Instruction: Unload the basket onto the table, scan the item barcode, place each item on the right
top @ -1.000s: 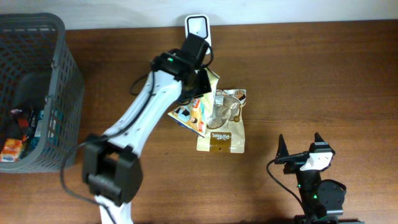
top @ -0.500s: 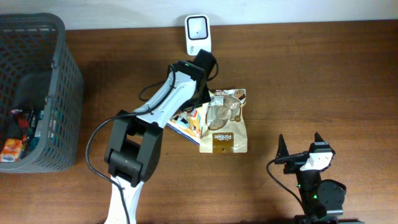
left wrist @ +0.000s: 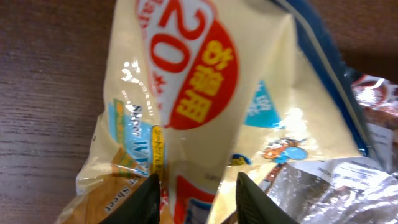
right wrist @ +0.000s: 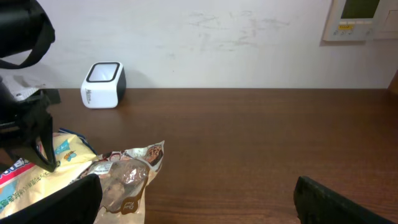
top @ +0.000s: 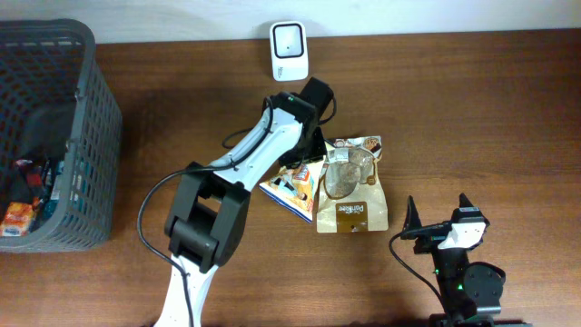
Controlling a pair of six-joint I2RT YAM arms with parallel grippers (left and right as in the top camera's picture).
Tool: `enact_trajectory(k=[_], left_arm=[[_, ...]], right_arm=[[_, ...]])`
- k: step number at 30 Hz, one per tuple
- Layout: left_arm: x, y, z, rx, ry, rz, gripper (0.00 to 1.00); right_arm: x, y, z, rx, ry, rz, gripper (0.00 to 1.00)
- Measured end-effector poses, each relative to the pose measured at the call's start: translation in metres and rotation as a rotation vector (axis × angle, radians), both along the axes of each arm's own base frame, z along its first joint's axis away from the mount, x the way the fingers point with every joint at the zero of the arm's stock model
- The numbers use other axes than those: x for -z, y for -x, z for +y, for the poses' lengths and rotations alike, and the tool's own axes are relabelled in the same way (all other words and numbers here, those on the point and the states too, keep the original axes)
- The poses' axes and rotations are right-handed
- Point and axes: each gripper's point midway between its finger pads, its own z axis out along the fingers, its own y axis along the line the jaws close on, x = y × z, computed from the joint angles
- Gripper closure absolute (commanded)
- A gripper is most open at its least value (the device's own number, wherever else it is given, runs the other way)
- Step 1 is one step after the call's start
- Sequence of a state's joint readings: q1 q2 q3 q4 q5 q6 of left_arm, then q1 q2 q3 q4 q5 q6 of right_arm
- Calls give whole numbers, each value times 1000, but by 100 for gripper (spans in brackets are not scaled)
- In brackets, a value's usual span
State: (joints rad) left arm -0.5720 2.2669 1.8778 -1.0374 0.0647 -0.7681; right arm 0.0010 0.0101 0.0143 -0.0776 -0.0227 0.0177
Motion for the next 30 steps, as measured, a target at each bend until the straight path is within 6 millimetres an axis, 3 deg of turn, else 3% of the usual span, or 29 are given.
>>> enact_trajectory(k=[2, 3, 5, 6, 9, 11, 15, 18, 24, 27, 30], left_arm=[[-14, -4, 0, 14, 5, 6, 57], [-24, -8, 0, 22, 9, -3, 62], [-52, -16, 5, 42, 17, -22, 92], [-63, -21, 7, 46, 23, -38, 98], [-111, -33, 20, 121, 33, -102, 100], [-119, -33, 26, 163, 23, -107, 100], [-108, -9, 42, 228, -38, -1, 100], [-85, 5, 44, 259, -65, 69, 100], [-29, 24, 13, 340, -20, 105, 100], [-23, 33, 0, 370, -5, 114, 100], [-24, 37, 2, 370, -3, 134, 100]], right_arm=[[0, 0, 0, 0, 0, 0, 2], [0, 0, 0, 0, 0, 0, 1], [0, 0, 0, 0, 0, 0, 2], [0, 0, 0, 0, 0, 0, 2], [0, 0, 0, 0, 0, 0, 2], [0, 0, 0, 0, 0, 0, 2], [0, 0, 0, 0, 0, 0, 2], [0, 0, 0, 0, 0, 0, 2], [0, 0, 0, 0, 0, 0, 2], [0, 0, 0, 0, 0, 0, 2], [0, 0, 0, 0, 0, 0, 2]])
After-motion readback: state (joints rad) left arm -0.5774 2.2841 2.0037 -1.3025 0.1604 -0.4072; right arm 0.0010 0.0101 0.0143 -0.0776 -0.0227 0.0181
